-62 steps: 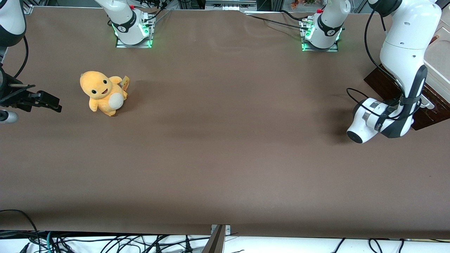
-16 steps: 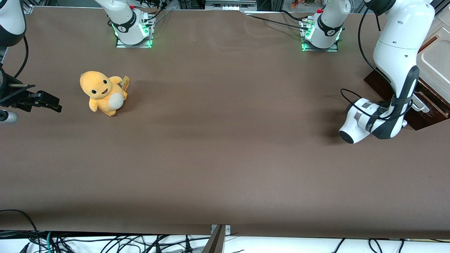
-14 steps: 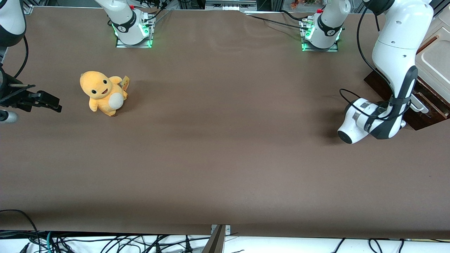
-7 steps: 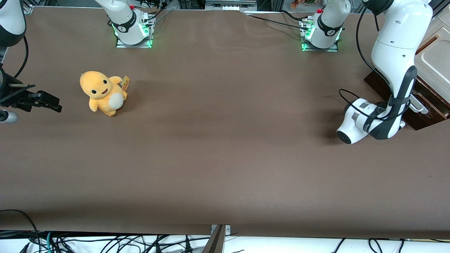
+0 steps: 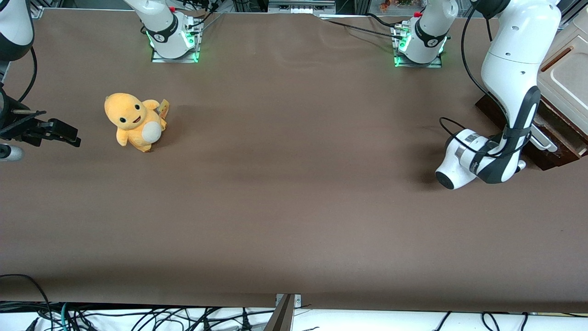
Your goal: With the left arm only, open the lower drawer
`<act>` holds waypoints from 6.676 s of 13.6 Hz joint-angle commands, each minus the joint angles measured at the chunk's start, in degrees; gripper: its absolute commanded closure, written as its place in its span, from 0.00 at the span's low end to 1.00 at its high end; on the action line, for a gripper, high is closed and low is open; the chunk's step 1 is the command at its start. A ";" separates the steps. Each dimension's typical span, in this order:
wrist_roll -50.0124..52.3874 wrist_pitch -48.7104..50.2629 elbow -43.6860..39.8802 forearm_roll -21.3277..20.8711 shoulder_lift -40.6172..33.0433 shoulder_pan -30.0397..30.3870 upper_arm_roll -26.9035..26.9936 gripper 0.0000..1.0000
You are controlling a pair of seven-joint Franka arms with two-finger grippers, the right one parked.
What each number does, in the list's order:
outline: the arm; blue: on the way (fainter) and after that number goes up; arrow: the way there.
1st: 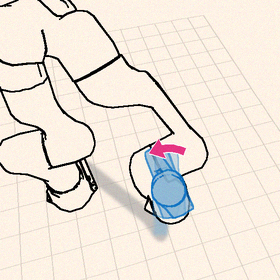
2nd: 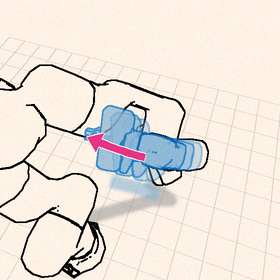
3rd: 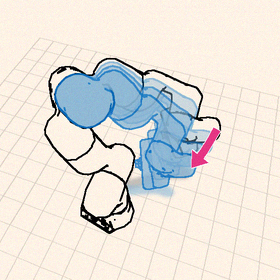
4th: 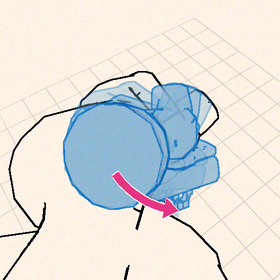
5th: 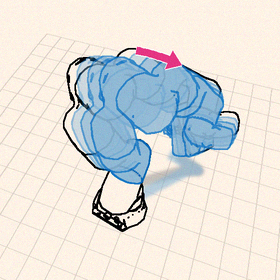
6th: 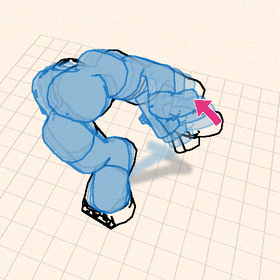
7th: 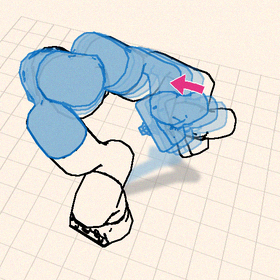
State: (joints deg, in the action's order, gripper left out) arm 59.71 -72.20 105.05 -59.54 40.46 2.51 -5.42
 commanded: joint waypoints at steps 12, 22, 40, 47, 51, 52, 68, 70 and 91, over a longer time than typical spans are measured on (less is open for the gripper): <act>-1.35 2.23 -3.10 0.57 1.46 -3.21 0.24 0.91; -1.35 3.64 -3.89 2.59 1.46 -4.97 0.24 0.91; -5.04 5.57 -7.06 5.40 2.78 -7.87 0.33 0.91; -3.29 5.57 -6.97 5.49 4.36 -6.90 0.41 0.03; -3.29 5.57 -6.97 5.58 4.27 -6.82 0.41 0.00; -3.37 5.57 -6.97 5.49 4.10 -6.82 0.41 0.00; -7.77 5.14 -11.71 19.01 -5.29 -6.82 -4.85 0.00; -11.00 4.52 -12.41 21.04 -7.49 -6.46 -6.44 0.00; -51.68 -8.72 -22.30 58.83 -28.93 -1.28 -1.99 0.00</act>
State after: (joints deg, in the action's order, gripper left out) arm 14.89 -74.72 74.12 -3.46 17.24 1.08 -11.29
